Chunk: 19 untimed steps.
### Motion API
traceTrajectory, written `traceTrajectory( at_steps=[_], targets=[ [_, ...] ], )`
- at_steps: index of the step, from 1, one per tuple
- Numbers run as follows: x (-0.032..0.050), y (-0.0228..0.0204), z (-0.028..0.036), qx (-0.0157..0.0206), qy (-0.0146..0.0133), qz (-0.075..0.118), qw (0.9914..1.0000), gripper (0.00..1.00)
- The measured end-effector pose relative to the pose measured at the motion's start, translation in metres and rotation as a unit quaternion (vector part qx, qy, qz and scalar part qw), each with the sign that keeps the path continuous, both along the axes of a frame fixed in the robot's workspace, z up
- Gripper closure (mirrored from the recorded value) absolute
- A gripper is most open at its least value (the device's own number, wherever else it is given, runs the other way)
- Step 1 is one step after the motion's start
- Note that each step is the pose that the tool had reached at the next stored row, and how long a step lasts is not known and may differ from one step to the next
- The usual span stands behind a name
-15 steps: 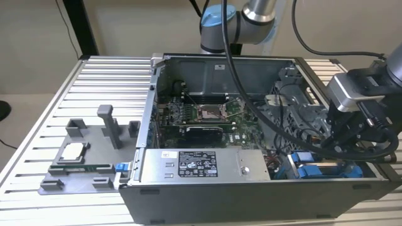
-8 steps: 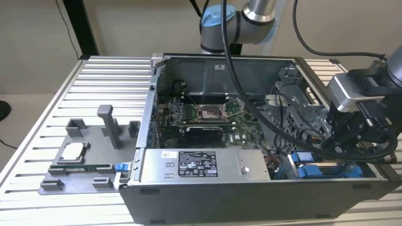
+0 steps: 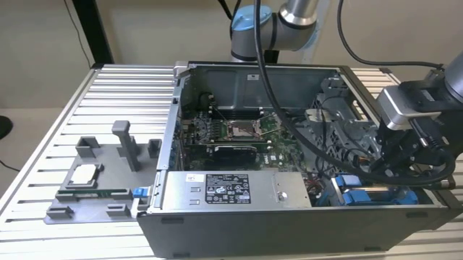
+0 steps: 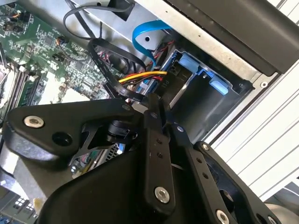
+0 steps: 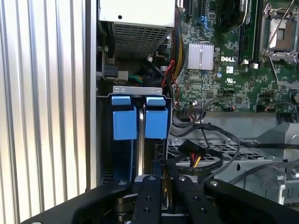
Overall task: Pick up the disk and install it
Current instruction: 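Insert the second disk wire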
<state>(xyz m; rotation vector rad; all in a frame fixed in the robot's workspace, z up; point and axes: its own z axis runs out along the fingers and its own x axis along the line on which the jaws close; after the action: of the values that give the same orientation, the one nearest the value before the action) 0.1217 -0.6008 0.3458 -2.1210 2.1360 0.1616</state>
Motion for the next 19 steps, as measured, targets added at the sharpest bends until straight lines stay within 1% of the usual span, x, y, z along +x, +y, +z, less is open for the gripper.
traceTrajectory(
  at_steps=[7, 19],
  targets=[
    [0.0000, 0.0000, -0.0020, 0.0000, 0.0000, -0.001, 1.00000, 1.00],
    [0.0000, 0.0000, -0.0074, -0.0003, 0.0000, -0.002, 1.00000, 1.00]
  ],
)
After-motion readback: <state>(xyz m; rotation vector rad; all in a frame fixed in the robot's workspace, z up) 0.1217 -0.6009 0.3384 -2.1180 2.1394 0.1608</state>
